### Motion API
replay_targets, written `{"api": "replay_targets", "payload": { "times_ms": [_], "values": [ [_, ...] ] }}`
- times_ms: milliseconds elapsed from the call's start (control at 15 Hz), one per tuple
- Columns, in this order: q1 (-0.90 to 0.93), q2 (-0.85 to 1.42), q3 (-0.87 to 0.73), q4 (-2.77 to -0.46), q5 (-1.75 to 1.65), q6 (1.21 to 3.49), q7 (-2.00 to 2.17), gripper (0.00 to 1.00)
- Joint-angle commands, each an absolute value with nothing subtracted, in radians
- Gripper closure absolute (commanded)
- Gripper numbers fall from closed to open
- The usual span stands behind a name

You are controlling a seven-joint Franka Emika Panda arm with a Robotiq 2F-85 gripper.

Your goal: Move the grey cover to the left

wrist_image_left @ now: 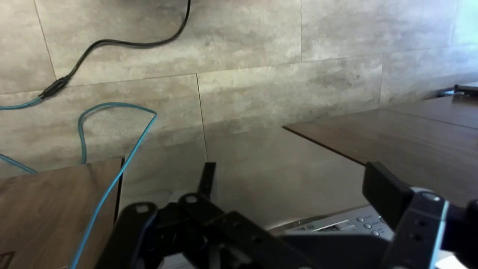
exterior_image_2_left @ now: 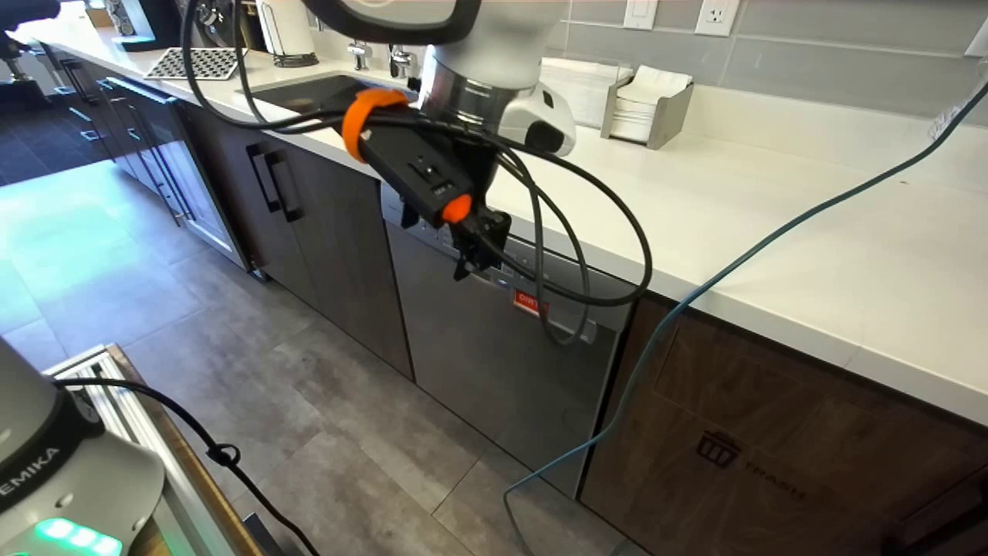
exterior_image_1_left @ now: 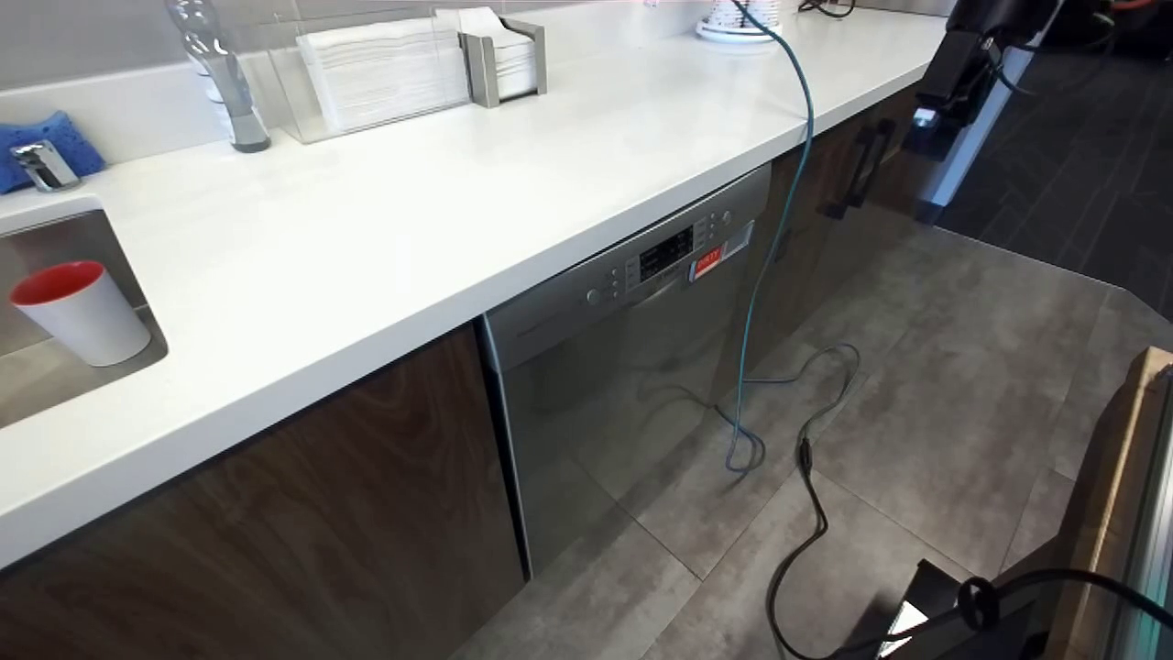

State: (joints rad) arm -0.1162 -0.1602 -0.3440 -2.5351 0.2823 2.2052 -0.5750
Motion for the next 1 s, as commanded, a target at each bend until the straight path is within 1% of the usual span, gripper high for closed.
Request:
{"api": "replay_targets", "payload": {
  "times_ms": [0, 733, 933],
  "values": [
    [-0.143, -0.118, -0.348, -2.522, 0.392, 2.270, -0.668, 0.00],
    [-0.179, -0.112, -0.336, -2.529, 0.392, 2.260, -0.678, 0.00],
    [-0.155, -0.047, -0.321, -2.529, 0.463, 2.323, -0.745, 0.00]
  ]
}}
